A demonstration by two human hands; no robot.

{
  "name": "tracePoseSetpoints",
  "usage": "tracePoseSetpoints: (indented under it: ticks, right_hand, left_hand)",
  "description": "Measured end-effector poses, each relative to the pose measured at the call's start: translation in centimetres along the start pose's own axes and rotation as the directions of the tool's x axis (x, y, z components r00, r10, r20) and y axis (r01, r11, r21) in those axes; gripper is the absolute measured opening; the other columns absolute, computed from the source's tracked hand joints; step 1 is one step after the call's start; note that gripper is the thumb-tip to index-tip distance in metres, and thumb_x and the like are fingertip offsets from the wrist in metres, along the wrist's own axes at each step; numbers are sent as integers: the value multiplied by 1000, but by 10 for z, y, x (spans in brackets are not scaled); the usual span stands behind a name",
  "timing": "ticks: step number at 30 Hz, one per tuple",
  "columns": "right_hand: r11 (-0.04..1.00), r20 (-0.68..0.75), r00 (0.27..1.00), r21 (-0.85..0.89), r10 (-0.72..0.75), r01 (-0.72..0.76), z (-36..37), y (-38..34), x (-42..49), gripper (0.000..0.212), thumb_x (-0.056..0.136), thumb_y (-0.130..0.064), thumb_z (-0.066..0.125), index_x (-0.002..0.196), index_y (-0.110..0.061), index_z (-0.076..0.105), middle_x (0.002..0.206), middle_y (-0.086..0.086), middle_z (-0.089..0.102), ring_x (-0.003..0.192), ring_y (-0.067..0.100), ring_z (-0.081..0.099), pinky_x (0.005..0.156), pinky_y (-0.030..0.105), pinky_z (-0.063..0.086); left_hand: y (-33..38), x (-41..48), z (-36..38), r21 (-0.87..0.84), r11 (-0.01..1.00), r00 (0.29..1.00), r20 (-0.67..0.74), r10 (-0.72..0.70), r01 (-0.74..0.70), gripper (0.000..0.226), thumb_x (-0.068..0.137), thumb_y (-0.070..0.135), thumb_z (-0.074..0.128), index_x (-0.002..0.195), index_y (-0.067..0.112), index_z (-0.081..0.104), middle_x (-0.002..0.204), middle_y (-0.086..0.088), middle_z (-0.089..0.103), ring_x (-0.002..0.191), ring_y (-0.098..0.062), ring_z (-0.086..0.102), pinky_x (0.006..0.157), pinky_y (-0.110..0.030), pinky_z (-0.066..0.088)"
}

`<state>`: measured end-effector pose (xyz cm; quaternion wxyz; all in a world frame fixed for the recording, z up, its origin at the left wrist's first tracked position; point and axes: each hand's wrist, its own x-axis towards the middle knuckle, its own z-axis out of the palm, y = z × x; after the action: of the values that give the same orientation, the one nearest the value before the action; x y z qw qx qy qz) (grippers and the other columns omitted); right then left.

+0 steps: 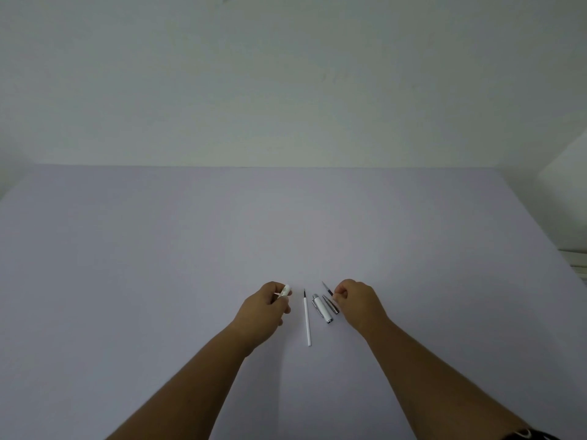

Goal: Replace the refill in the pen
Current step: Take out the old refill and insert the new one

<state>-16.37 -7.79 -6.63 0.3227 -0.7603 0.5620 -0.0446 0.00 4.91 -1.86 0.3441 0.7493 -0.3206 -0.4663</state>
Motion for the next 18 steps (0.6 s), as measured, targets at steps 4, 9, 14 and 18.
tracePoseSetpoints:
  ticks: [4,9,14,18]
  right_hand:
    - [1000,-45,999,1,-30,30,-4,-10,-6,15,89,-20,53,87,-9,63,92,10,65,83,24,59,73,34,49]
    - [975,79,990,-179,-115,128,12,-41,-23,29,86,-40,52,75,-15,62,73,4,63,67,21,56,60,28,40]
    - [854,122,959,-436,-256,284,41,-51,-39,24,95,-21,45,102,-8,64,109,11,66,103,27,60,82,34,48]
    - [859,99,970,-452,-221,242,51,-52,-49,18,92,-11,48,102,-8,62,108,10,67,100,25,63,80,32,51]
  left_hand:
    - [1,-2,-1,25,1000,1000,-16,15,-15,17,94,27,43,106,28,56,89,8,66,78,-15,59,69,-26,47]
    - [0,-7,-2,62,998,998,-57,28,-25,19,95,27,44,111,26,54,95,6,68,85,-14,60,73,-26,46]
    - [-5,-12,-5,62,998,997,-67,27,-22,18,94,27,46,110,27,55,93,8,67,84,-13,60,67,-22,46]
    - [-12,-15,-11,72,997,997,-81,17,-11,16,94,30,48,108,30,55,96,5,64,87,-17,60,64,-21,44]
